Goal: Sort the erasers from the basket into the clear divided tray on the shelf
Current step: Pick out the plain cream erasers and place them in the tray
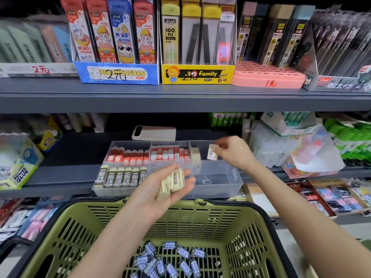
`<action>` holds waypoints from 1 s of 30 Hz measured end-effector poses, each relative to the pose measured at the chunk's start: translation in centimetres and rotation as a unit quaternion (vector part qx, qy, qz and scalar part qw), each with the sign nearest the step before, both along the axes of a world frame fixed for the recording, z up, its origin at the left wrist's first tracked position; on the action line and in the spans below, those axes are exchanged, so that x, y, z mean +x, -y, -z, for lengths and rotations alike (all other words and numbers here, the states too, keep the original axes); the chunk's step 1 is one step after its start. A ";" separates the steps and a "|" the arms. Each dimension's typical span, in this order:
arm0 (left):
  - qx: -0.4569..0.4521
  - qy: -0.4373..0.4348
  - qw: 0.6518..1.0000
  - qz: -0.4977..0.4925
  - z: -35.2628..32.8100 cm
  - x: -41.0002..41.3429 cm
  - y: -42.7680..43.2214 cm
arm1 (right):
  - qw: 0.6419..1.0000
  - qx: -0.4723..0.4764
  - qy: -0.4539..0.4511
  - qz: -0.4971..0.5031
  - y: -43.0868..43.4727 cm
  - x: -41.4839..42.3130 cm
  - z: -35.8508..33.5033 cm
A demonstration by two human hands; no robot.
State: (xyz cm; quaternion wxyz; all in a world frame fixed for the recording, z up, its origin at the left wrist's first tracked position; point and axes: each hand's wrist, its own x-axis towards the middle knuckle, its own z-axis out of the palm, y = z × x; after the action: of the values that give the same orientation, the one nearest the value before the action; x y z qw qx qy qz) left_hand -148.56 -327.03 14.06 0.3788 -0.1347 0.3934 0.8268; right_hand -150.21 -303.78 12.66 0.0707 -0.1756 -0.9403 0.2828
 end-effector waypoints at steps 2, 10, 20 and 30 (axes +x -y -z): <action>-0.004 -0.003 1.000 0.020 0.0 0.0 0.1 | 0.999 0.028 0.013 -0.023 0.1 -0.6 0.2; 0.059 0.046 0.997 0.016 -0.3 -0.1 0.1 | 0.994 0.046 0.076 -0.070 0.8 -1.5 0.2; 0.057 0.052 0.997 0.003 0.1 -0.6 -0.1 | 0.975 0.012 0.150 -0.161 0.6 -1.2 -0.1; 0.086 0.047 0.995 0.020 0.0 -0.8 -0.6 | 0.964 -0.003 -0.049 -0.262 5.9 4.0 -2.8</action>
State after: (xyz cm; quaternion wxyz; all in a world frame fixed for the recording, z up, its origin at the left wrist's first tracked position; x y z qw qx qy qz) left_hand -149.33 -326.45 14.08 0.4233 -0.1325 0.3051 0.8428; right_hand -146.20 -309.70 15.47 0.0398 0.0907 -0.9481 0.3023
